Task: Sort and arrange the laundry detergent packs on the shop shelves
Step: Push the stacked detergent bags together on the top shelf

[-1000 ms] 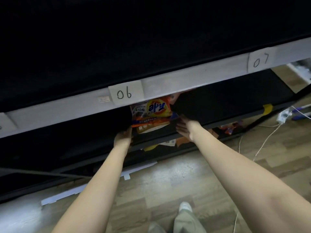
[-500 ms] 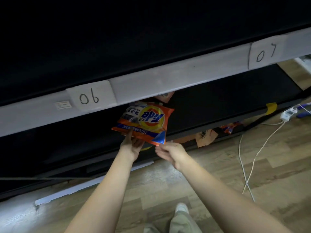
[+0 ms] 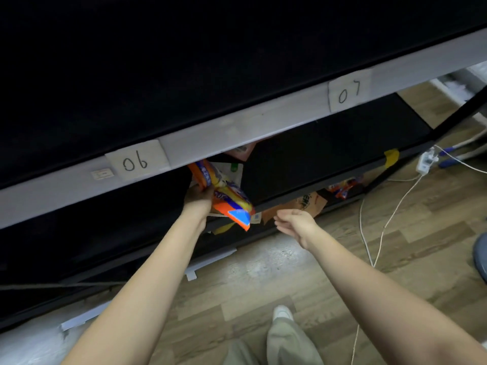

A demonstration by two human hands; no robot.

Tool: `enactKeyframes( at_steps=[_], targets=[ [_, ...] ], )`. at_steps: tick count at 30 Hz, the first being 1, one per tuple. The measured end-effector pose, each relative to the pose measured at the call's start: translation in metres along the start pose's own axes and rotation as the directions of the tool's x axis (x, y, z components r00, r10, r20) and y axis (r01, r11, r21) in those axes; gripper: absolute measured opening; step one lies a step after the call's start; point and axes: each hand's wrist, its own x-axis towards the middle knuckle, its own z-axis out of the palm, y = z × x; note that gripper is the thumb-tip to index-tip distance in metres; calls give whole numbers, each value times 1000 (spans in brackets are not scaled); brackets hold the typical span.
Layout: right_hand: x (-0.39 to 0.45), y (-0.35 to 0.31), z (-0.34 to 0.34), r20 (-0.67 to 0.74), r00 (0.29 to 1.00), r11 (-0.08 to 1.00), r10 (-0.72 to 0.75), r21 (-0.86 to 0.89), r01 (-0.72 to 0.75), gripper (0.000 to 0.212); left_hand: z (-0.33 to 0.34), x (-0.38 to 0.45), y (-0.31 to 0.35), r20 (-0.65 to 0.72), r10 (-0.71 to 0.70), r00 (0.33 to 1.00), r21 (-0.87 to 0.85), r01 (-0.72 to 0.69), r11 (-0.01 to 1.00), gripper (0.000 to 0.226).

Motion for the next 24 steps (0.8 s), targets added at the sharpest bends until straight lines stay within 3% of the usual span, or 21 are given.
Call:
enactKeyframes(
  at_steps=[2, 4, 9, 12, 14, 17, 20, 22, 24],
  targets=[
    [-5, -3, -9, 2, 999, 999, -36, -27, 36, 31, -12, -25, 1, 106, 74, 992, 112, -86, 990, 28],
    [-12, -7, -15, 27, 996, 996, -84, -22, 85, 39, -25, -45, 7, 281, 34, 959, 215, -97, 972, 19],
    [-37, -3, -23, 199, 977, 992, -81, 108, 60, 59, -39, -84, 33, 674, -109, 731, 322, -158, 934, 23],
    [-70, 14, -28, 478, 878, 964, -11, 240, -118, 78, -44, -106, 51, 785, -151, 601, 304, -161, 939, 44],
    [-98, 22, -24, 620, 780, 910, -81, 365, -196, 69, -49, -116, 63, 823, -152, 547, 267, -136, 954, 40],
    [-140, 23, -14, 581, 786, 832, -213, 530, -166, 70, -57, -142, 85, 874, -115, 473, 204, -141, 969, 27],
    [-183, 13, -7, 454, 830, 760, -324, 647, -57, 78, -72, -179, 114, 890, -40, 455, 130, -168, 977, 23],
    [-220, -1, -4, 364, 842, 709, -399, 705, 31, 75, -92, -206, 133, 895, 29, 444, 11, -86, 996, 32],
    [-262, -26, 1, 283, 827, 671, -485, 727, 145, 73, -111, -229, 147, 877, 191, 442, -203, -22, 979, 46]
  ],
)
